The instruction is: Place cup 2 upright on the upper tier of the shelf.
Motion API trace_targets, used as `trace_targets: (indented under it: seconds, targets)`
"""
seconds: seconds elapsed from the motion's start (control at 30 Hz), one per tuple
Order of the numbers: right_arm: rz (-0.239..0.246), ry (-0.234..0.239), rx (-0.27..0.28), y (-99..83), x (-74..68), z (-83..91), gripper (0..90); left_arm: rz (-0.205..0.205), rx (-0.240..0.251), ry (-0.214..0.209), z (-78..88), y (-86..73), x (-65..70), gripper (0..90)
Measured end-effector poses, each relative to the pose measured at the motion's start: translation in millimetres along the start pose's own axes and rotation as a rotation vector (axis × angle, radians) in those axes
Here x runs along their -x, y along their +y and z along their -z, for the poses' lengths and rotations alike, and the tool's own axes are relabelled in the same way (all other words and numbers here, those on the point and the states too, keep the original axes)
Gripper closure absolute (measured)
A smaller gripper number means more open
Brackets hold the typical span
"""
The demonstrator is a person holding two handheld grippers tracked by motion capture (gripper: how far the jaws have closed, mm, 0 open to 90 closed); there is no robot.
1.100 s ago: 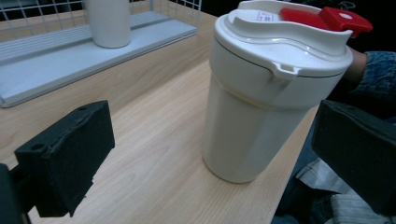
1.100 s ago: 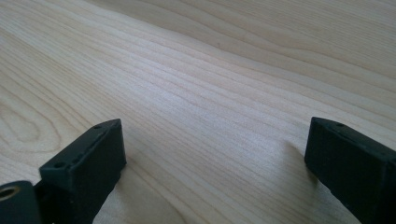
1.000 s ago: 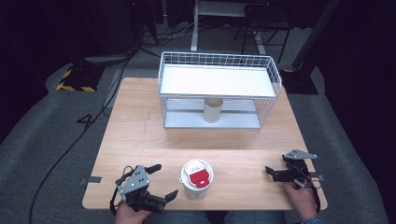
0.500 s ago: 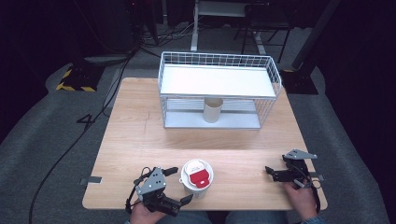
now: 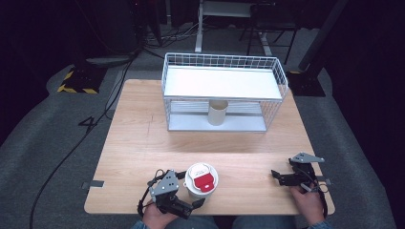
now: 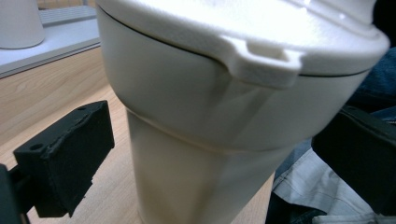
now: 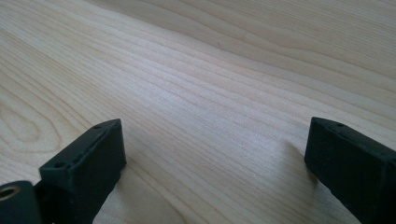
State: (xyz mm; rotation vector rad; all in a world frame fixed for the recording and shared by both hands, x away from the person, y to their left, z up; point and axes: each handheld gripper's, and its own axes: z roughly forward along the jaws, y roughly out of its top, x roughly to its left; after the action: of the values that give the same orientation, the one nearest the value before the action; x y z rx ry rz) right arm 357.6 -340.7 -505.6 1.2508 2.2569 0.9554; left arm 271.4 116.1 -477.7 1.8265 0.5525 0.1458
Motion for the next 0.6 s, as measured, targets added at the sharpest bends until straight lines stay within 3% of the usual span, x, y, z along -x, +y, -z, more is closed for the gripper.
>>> trace_targets:
  seconds: [0.2, 0.47, 0.6]
  targets:
    - [0.0, 0.0, 0.0, 0.0, 0.0, 0.0, 5.4, 0.009, -0.012, -0.011, -8.4, -1.4, -2.8, 0.0]
    - [0.001, 0.0, 0.0, 0.0, 0.0, 0.0, 5.4, 0.006, -0.027, 0.005, -20.2, -4.9, -2.7, 0.2]
    - [0.0, 0.0, 0.0, 0.0, 0.0, 0.0, 5.4, 0.007, -0.01, 0.006, -23.4, -6.5, -2.4, 2.6]
